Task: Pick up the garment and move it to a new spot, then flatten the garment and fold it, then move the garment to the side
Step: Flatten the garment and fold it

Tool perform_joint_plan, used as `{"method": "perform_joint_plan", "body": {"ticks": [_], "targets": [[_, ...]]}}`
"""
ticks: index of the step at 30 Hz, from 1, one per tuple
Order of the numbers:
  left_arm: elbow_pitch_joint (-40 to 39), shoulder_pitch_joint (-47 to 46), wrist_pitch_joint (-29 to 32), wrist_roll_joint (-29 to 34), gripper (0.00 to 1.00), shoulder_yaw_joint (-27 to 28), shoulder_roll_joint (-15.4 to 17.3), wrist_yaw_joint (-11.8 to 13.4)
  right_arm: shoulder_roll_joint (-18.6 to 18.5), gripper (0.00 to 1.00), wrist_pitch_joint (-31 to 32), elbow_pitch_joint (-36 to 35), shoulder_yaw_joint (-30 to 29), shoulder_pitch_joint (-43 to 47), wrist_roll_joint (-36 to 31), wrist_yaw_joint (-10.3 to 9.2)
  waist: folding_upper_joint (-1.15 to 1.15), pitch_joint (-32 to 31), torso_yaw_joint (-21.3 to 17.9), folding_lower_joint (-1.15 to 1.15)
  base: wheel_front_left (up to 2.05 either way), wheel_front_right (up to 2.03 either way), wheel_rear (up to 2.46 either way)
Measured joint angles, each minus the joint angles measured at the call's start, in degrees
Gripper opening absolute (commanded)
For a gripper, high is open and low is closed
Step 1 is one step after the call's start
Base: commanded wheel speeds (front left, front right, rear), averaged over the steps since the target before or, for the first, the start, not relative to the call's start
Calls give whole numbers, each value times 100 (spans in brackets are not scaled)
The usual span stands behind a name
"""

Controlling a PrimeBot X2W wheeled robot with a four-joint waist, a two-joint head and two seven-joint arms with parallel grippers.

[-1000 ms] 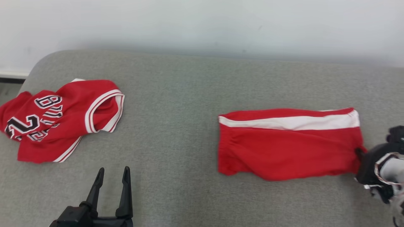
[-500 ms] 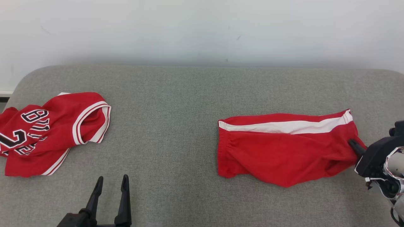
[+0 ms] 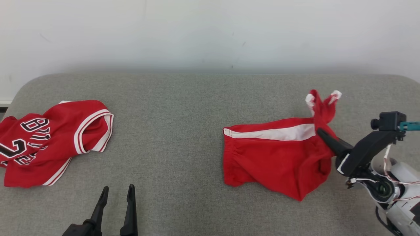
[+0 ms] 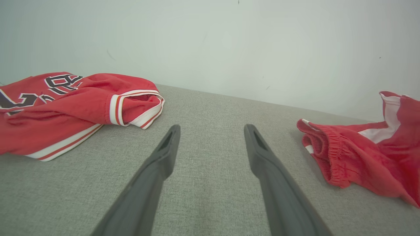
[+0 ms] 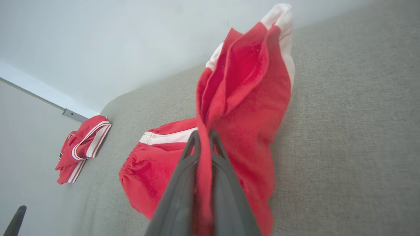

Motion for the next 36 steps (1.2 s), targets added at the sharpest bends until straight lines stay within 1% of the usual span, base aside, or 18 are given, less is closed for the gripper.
{"method": "perform_joint_plan", "body": {"ticks": [6,11,16,17,21,24,25,27,32,33,34,35,36], "targets": [[18,-4,0,-89,100,-66,0,0,378,0,158,-189,175,-111,-131,0,0,-7,100,0,0,0,0],[35,-21,0,-175,100,-135,0,0,816,0,172,7,249,-324,-263,0,0,-2,255,0,0,0,0],[68,-40,0,-248,100,-222,1,-7,1255,0,307,417,400,-489,-393,0,0,19,453,0,0,0,0],[68,-40,0,-248,100,-222,1,-7,1255,0,307,417,400,-489,-393,0,0,19,453,0,0,0,0],[97,-96,0,-292,100,-281,1,-8,1556,0,304,920,458,-561,-542,0,0,53,621,0,0,0,0],[107,-118,0,-305,100,-326,-1,-8,1767,0,307,1271,605,-609,-751,0,0,83,738,0,0,0,0],[119,-124,0,-321,100,-332,1,-8,1873,0,263,1469,693,-620,-913,0,0,110,799,0,0,0,0],[134,-147,0,-324,100,-344,0,-8,1984,0,94,1637,687,-643,-964,0,0,137,846,0,0,0,0],[162,-157,0,-334,100,-342,0,-8,2224,0,-36,1830,802,-631,-1031,0,0,155,878,0,0,0,0],[167,-157,0,-334,100,-337,0,-7,2248,22,-91,1812,820,-620,-1034,0,0,148,866,0,0,0,0],[171,-157,0,-332,100,-331,1,-7,2264,70,-132,1796,809,-608,-1013,0,0,141,850,0,0,0,0],[172,-157,0,-328,100,-320,0,-7,2264,100,-159,1767,814,-602,-994,0,0,133,832,0,0,0,0],[175,-156,0,-316,100,-303,0,-7,2247,100,-204,1695,828,-599,-993,0,0,126,812,0,0,0,0]]}}
